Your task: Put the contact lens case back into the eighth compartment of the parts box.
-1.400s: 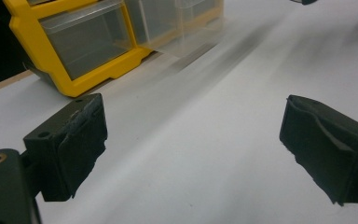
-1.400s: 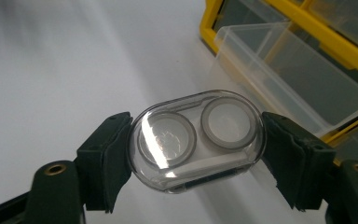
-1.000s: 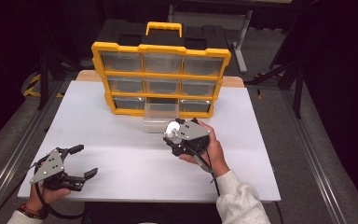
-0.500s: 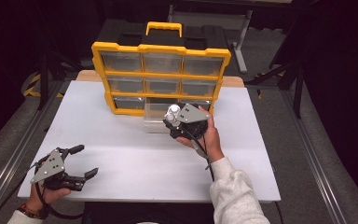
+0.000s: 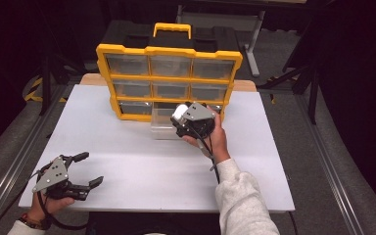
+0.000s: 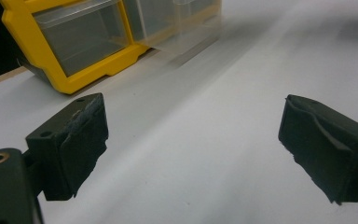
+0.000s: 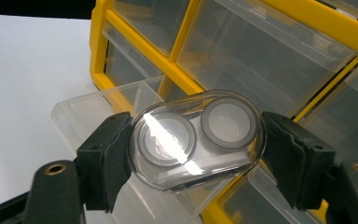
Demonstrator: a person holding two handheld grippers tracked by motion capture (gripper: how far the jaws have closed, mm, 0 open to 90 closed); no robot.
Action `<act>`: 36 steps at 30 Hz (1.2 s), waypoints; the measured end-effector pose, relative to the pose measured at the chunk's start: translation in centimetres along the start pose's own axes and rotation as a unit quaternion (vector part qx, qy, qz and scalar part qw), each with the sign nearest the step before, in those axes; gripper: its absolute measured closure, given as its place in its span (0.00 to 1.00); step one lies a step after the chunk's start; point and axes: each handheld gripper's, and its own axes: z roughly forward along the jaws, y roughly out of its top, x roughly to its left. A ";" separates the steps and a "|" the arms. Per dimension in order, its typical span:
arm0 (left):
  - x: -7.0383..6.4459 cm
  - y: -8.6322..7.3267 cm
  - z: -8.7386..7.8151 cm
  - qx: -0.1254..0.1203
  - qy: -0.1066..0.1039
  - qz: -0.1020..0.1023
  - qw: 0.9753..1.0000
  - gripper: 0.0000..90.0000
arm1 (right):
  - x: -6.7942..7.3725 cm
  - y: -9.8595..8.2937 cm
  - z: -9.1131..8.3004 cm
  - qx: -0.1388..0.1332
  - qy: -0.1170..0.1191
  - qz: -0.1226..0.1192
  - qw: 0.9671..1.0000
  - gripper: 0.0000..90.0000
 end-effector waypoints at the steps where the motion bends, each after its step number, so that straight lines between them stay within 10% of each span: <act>1: 0.0 0.0 0.0 0.001 0.002 0.001 1.000 0.10 | 0.0 0.1 0.3 -0.001 -0.006 0.002 1.000 0.31; 36: 0.0 0.0 -0.1 0.005 0.003 0.005 1.000 0.13 | 0.3 -0.7 3.1 0.020 -0.020 0.034 0.999 0.30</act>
